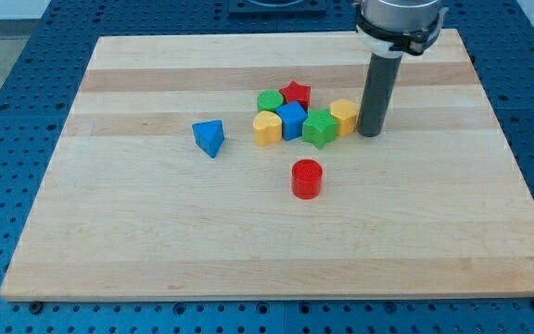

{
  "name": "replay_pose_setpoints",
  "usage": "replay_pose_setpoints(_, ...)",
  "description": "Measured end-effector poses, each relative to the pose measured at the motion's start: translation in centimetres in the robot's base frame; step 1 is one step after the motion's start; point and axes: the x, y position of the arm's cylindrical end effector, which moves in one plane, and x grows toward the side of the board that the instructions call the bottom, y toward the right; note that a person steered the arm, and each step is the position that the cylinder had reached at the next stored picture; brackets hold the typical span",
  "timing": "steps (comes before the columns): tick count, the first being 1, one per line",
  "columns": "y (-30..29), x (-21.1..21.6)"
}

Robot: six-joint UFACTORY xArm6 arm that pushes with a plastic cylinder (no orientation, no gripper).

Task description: Push the yellow hexagon into the group of blocks

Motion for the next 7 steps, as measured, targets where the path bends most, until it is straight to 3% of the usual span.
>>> replay_pose_setpoints(5, -1.8, -1.9)
replay_pose_setpoints(7, 1.1, -4.0)
